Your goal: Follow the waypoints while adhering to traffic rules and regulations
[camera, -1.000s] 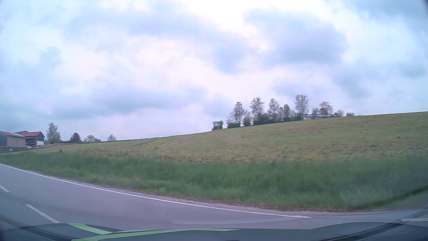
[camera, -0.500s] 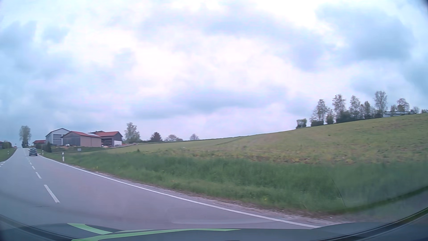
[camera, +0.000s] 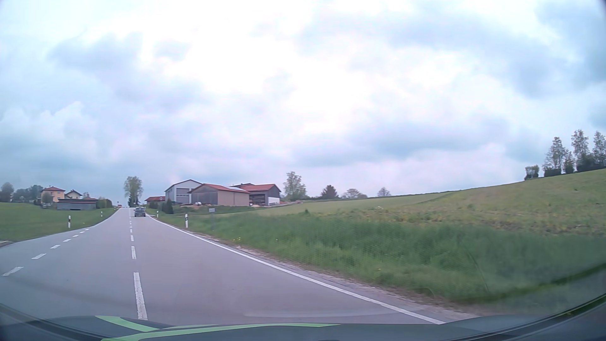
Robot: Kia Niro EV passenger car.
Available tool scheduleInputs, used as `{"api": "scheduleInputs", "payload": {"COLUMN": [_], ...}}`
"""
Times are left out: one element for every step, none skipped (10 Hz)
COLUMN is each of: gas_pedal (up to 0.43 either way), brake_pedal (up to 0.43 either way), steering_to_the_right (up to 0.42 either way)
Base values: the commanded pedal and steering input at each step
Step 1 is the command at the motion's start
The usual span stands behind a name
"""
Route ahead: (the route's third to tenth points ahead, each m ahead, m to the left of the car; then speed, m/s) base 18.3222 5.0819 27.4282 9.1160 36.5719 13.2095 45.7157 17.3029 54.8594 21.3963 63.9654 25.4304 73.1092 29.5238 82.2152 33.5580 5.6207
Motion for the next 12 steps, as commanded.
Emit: {"api": "scheduleInputs", "payload": {"gas_pedal": [0.488,0.5,0.5,0.512,0.512,0.512,0.52,0.52,0.531,0.531,0.539,0.539], "brake_pedal": [0.0,0.0,0.0,0.0,0.0,0.0,0.0,0.0,0.0,0.0,0.0,0.0], "steering_to_the_right": [-0.32,-0.269,-0.227,-0.19,-0.153,-0.124,-0.115,-0.115,-0.116,-0.117,-0.117,-0.116]}}
